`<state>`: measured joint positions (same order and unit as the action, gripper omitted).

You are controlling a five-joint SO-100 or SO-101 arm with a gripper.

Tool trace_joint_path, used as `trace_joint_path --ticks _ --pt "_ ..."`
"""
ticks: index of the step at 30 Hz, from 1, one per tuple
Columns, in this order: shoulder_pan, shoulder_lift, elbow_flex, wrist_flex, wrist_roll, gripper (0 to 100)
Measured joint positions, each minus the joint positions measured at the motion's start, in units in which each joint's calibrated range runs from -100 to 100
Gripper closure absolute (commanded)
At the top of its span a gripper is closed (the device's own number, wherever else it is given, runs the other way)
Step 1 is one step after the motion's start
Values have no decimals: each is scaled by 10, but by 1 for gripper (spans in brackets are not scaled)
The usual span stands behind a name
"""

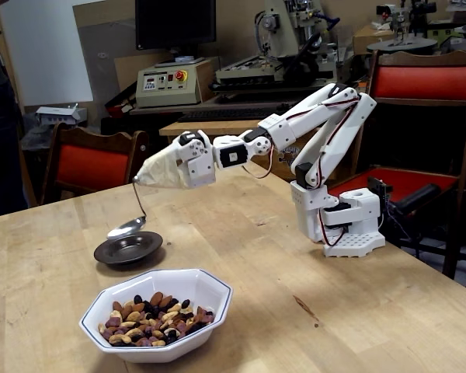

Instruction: Use spoon to take food

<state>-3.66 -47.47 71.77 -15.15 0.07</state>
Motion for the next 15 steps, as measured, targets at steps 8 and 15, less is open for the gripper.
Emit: trace_joint_path --ticks 8,15 --pt "0 0 27 0 0 95" --pt "0 0 27 -26 0 96"
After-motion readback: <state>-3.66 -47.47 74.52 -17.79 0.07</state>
